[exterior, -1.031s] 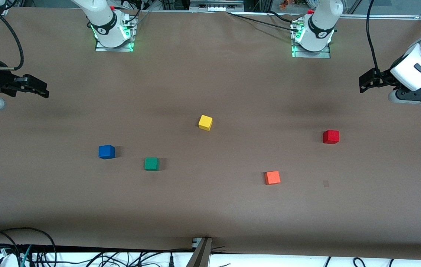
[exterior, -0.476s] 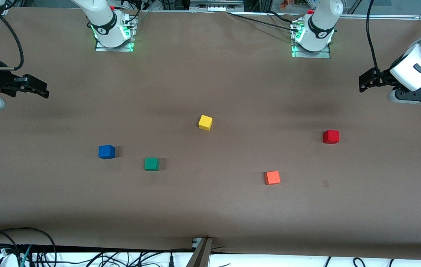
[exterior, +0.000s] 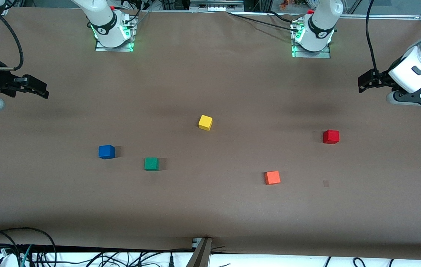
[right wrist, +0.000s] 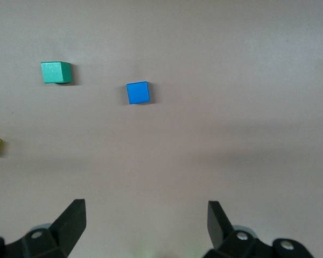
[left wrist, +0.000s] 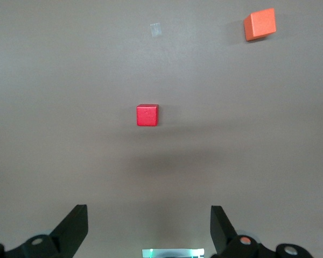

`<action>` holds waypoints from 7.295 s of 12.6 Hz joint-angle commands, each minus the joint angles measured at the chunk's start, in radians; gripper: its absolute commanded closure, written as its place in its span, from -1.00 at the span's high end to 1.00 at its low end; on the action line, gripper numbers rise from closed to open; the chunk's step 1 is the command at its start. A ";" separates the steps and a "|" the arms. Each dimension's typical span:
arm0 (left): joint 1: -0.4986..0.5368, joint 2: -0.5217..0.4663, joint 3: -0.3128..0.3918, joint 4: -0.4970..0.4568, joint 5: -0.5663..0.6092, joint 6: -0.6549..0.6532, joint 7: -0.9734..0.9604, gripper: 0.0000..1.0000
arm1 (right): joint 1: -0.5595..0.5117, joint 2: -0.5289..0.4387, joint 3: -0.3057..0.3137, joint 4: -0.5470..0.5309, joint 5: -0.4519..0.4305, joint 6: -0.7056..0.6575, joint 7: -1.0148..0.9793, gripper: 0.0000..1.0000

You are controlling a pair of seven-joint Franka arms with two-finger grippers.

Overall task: Pass red block to right arm, stack on blue
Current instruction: 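Move the left gripper down over the red cube, then close the left gripper on the red cube and lift it, then carry the red cube toward center while the right gripper approaches, then grasp the red cube with the right gripper from the left gripper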

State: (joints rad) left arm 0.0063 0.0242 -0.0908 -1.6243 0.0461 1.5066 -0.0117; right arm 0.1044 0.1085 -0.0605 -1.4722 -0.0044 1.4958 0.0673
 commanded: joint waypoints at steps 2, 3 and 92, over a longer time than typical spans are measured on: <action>0.004 0.026 0.006 0.034 -0.017 -0.026 0.022 1.00 | -0.008 -0.007 0.004 -0.007 -0.008 0.008 -0.014 1.00; 0.004 0.037 0.008 0.034 -0.015 -0.026 0.024 1.00 | -0.008 -0.007 0.004 -0.007 -0.009 0.008 -0.012 1.00; -0.169 0.809 -0.379 0.057 -1.967 0.699 2.334 -0.81 | 0.279 0.611 0.002 -0.069 1.595 0.313 -0.405 1.00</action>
State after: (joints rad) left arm -0.1422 0.8116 -0.4718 -1.6040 -1.8796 2.1960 2.2932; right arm 0.3812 0.7531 -0.0481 -1.5085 1.6199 1.8037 -0.3401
